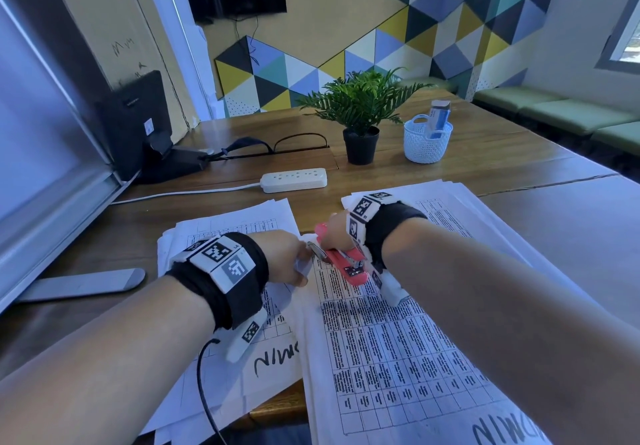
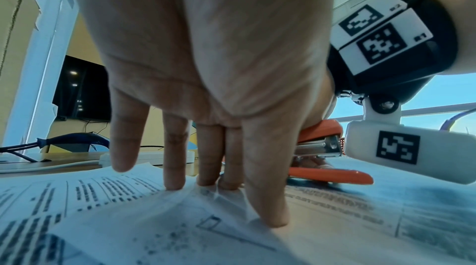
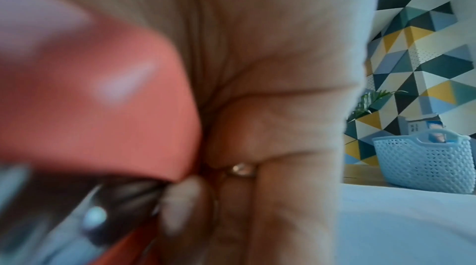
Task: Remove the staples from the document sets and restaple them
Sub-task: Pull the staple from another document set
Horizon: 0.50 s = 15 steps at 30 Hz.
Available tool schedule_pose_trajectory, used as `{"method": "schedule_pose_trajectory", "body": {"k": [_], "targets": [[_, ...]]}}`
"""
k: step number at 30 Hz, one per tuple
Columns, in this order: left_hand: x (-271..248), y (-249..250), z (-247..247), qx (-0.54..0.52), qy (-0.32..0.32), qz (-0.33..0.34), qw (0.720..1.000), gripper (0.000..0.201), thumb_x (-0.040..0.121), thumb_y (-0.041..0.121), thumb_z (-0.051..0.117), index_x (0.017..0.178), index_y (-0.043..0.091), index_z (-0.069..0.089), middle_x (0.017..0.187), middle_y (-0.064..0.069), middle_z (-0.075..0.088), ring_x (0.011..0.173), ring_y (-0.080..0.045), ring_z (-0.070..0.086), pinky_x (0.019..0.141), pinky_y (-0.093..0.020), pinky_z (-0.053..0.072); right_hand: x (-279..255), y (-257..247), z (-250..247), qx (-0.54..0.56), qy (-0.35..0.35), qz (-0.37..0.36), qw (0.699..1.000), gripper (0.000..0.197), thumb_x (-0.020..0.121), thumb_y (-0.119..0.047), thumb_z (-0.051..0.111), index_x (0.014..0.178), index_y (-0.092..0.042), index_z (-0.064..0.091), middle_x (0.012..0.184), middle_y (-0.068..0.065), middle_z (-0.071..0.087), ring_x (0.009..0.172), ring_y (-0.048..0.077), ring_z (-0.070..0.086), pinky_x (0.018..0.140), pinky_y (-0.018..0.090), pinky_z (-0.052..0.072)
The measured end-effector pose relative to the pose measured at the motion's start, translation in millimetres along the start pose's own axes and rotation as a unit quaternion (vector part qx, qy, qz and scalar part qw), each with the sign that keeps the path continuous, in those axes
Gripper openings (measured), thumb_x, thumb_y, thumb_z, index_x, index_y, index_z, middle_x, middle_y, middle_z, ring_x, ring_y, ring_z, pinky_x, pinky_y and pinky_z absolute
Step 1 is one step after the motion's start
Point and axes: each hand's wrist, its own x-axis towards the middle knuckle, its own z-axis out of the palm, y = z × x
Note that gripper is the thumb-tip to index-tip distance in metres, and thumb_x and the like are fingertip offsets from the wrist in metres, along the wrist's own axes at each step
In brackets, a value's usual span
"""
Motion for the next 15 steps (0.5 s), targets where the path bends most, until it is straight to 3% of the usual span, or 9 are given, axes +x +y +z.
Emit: {"method": "schedule_pose_trajectory", "body": {"k": [1,3,5,8,12,15], "targets": [[0,1,-1,0.005,-0.002,0.000,1.000,0.053,0.093,0.042,0.055,0.140,0.017,0.048,0.126,-0.006,0.060,0.116,-0.023,0.055,0.088,-0.028,0.040,-1,-1,0,0.002,-0.009,0.006,1.000,0.039,0.103,-0.013,0.030,0.138,0.002,0.038,0.104,0.021,0.057,0.098,0.030,0.057,0.043,0.016,0.033],[1,2,-4,0.017,-0.009,-0.001,1.000,0.051,0.094,0.041,0.055,0.137,0.014,0.051,0.122,-0.008,0.060,0.113,-0.024,0.055,0.088,-0.029,0.041,-2,-1,-1,-0.008,-0.005,0.025,1.000,0.039,0.103,-0.019,0.031,0.136,0.000,0.040,0.084,0.016,0.053,0.064,0.021,0.042,0.041,0.018,0.029],[1,4,-6,0.027,-0.013,-0.001,1.000,0.045,0.094,0.039,0.055,0.128,0.010,0.056,0.108,-0.010,0.059,0.101,-0.024,0.054,0.084,-0.029,0.042,-5,5,-5,-0.019,0.020,0.044,0.999,0.032,0.101,-0.030,0.036,0.120,-0.008,0.051,0.075,0.007,0.051,0.057,0.016,0.036,0.047,0.022,0.026],[1,5,-6,0.029,-0.008,0.000,1.000,0.041,0.094,0.038,0.055,0.123,0.010,0.058,0.101,-0.010,0.058,0.090,-0.022,0.050,0.075,-0.027,0.037,-1,11,-5,-0.002,0.027,0.062,0.998,0.028,0.097,-0.039,0.043,0.095,-0.011,0.048,0.064,0.002,0.044,0.055,0.013,0.039,0.049,0.024,0.029],[0,3,-5,0.021,-0.009,0.003,1.000,0.042,0.094,0.039,0.054,0.125,0.011,0.056,0.096,-0.004,0.054,0.090,-0.021,0.050,0.075,-0.027,0.036,-3,14,-9,0.000,0.009,0.058,0.998,0.031,0.097,-0.040,0.042,0.100,-0.012,0.054,0.065,0.002,0.046,0.055,0.013,0.041,0.050,0.024,0.030],[0,3,-6,0.012,-0.018,0.002,1.000,0.047,0.095,0.039,0.053,0.134,0.013,0.052,0.116,-0.010,0.061,0.104,-0.025,0.055,0.078,-0.027,0.038,-4,17,-12,0.012,0.003,0.047,0.999,0.045,0.096,-0.045,0.041,0.114,-0.008,0.059,0.067,0.000,0.049,0.057,0.012,0.044,0.056,0.025,0.035]]}}
